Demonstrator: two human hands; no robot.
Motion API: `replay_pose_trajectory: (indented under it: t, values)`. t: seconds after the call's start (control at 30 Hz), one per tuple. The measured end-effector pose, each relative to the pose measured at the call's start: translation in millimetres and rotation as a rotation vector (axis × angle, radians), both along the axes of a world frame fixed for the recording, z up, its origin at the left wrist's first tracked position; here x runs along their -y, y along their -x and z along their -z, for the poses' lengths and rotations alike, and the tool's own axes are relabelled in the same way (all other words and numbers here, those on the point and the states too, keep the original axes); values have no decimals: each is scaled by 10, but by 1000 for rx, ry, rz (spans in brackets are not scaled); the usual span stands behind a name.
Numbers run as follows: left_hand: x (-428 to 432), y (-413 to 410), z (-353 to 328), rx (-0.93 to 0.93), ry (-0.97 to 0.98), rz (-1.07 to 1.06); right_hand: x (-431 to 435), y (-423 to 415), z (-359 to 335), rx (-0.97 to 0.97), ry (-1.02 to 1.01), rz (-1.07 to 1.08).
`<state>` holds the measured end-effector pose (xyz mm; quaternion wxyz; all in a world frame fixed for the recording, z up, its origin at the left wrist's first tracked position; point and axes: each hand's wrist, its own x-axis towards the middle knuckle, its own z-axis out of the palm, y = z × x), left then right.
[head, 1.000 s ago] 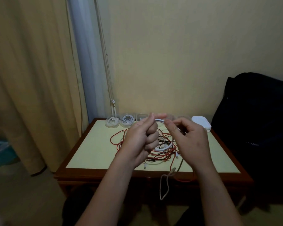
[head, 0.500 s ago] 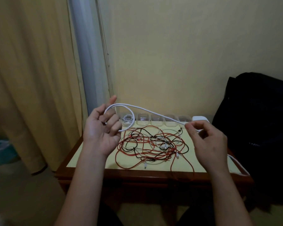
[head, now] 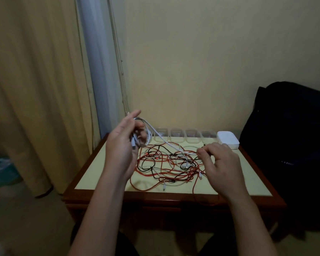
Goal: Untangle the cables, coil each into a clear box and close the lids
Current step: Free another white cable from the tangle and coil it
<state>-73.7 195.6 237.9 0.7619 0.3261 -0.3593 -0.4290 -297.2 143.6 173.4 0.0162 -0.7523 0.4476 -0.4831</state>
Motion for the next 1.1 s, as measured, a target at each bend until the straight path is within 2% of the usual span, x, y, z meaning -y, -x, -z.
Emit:
replay_pose_trajectory:
  t: [0.13, 0.3, 0.4, 0.5, 0.57, 0.7, 0.83, 0.97, 1.1]
  values:
    - [-2, 108, 20, 151, -21, -12, -48, -57, -32, 35, -29, -85]
    - [8, 239, 128, 522, -12, -108, -142, -147, -95, 88, -91, -211]
    - [6, 284, 183, 651, 7, -52, -208, -186, -146, 133, -150, -265]
    - [-29, 327, 198, 727, -42, 104, -247, -210, -190, 226, -178, -267]
    - [-28, 365, 231, 655, -108, 232, -258, -219, -199, 291, -184, -247]
    - [-2, 480, 267, 295, -161, 476, -256, -243, -191, 413, -217, -190]
    - [22, 520, 250, -17, -149, 571, -251, -264, -178, 389, -273, -195]
    - [51, 579, 291, -148, -167, 582, -284, -314, -178, 413, -329, -273]
    - [97, 675, 331, -135, -196, 502, -278, -333, -172, 359, -322, -259]
